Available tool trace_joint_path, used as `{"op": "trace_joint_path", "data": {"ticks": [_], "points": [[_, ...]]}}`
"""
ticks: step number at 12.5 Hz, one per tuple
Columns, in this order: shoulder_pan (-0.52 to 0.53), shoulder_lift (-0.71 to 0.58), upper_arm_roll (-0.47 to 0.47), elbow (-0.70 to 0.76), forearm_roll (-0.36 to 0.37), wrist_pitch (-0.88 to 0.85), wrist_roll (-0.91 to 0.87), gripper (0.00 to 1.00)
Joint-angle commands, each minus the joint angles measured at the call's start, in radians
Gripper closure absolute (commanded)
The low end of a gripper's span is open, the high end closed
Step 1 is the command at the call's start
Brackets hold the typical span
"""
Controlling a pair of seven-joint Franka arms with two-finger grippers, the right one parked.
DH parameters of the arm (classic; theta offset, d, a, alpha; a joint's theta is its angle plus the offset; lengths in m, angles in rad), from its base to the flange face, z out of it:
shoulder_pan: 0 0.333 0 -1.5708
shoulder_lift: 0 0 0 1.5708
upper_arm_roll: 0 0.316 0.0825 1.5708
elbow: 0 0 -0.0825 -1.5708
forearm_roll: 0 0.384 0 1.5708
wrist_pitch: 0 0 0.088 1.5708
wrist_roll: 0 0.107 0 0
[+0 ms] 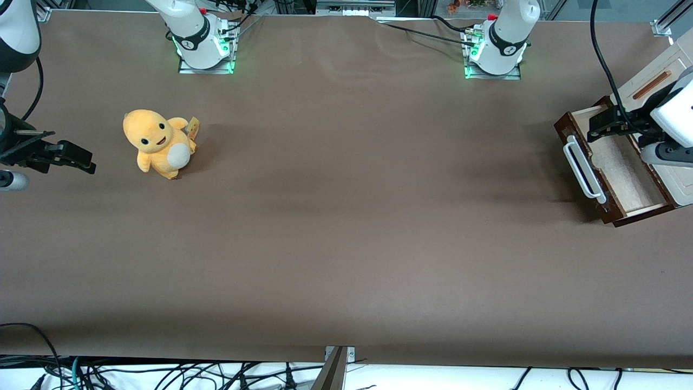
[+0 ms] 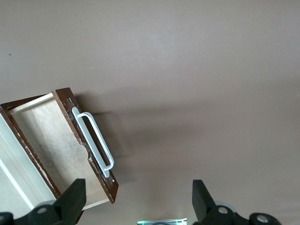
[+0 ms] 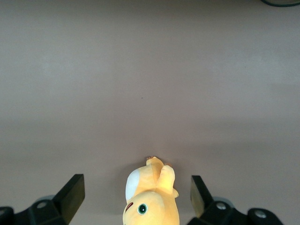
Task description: Open lower drawer with left arm only
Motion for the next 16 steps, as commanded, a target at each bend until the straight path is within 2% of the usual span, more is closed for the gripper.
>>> {"op": "trace_joint_path", "data": {"ticks": [1,7,14,16], "points": [[0.009,0.000,0.009,0.000,-0.032,-0.013,0.024,0.00],[0.015,0.115,0.009,0.010,-0.057,0.086,0.035,0.00],[0.013,0.134,0.008,0.008,-0.050,0.129,0.042,0.00],[0.015,0.143,0.009,0.007,-0.047,0.140,0.091,0.00]]}}
